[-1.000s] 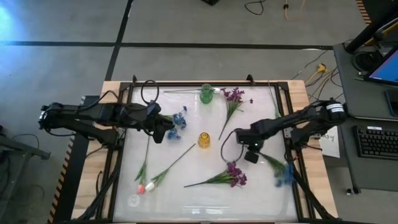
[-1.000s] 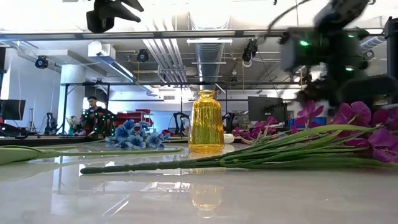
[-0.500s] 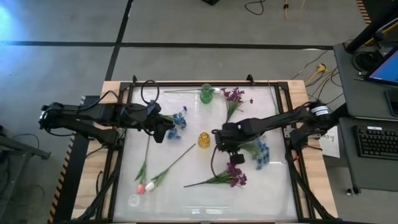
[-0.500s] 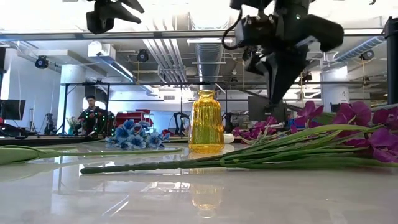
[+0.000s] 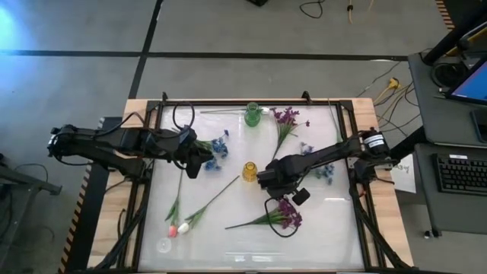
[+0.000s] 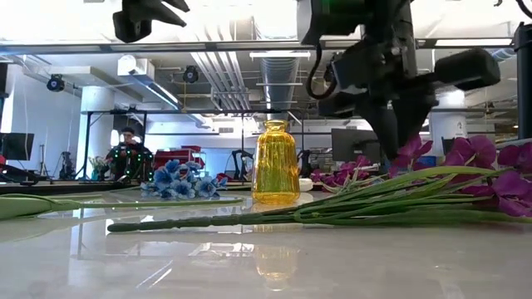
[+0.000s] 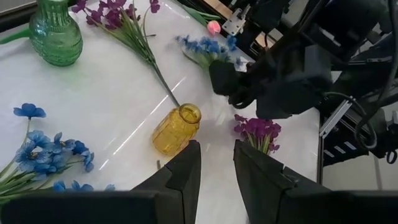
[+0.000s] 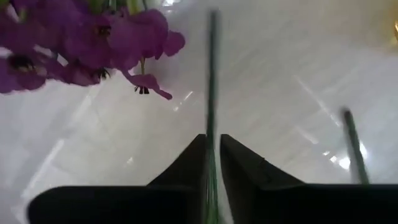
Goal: Sort flowers into vase by color
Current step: Put the bottom blue flowers into the green vase
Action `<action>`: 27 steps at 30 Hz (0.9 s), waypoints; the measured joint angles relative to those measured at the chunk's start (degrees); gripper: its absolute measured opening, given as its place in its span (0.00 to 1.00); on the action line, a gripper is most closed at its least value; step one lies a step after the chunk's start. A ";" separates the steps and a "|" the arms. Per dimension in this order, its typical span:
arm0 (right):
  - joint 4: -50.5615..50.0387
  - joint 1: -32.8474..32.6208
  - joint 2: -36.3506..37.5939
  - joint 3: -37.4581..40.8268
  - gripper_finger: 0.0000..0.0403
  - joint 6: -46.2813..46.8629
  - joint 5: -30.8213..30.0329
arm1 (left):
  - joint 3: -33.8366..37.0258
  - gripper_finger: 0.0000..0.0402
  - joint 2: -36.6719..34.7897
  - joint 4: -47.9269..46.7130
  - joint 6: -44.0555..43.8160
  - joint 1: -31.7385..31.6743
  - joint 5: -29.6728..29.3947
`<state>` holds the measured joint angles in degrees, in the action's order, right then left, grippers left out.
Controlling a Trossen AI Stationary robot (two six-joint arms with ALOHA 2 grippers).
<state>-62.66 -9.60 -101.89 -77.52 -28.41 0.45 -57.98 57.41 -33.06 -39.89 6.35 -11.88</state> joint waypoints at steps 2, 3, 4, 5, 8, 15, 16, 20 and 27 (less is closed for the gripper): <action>-0.44 0.11 0.88 0.00 0.19 4.04 -0.02 | 0.00 0.21 0.00 0.01 0.33 0.00 -0.02; -0.77 0.11 1.44 0.01 0.22 6.03 -0.09 | 0.00 0.21 0.00 0.02 0.38 0.00 -0.02; -1.17 0.11 2.05 0.01 0.26 8.24 -0.48 | 0.02 0.21 0.00 0.02 0.37 0.00 -0.02; -2.13 0.12 2.75 -0.15 0.30 11.08 -0.64 | 0.02 0.21 0.00 0.02 0.32 0.00 -0.02; -7.23 0.57 4.68 -1.34 0.39 32.83 -0.53 | 0.02 0.21 0.00 0.01 -1.70 0.00 0.00; -4.90 1.73 10.79 0.58 0.46 108.33 -1.18 | -2.52 0.21 -0.09 0.74 -2.74 0.00 1.02; -3.86 1.71 11.14 1.15 0.46 114.26 -2.23 | -3.20 0.21 -0.09 0.72 -1.09 0.00 1.57; -2.09 2.19 10.83 3.09 0.46 126.86 -4.00 | -6.46 0.21 -0.11 -0.17 8.82 -0.02 3.60; 4.30 2.00 9.64 9.85 0.54 138.42 -3.47 | -14.02 0.21 -0.17 -14.99 20.62 -0.02 4.92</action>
<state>-58.37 -7.60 -92.26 -67.66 110.01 -3.02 -71.99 57.24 -48.05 -19.27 6.33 -6.96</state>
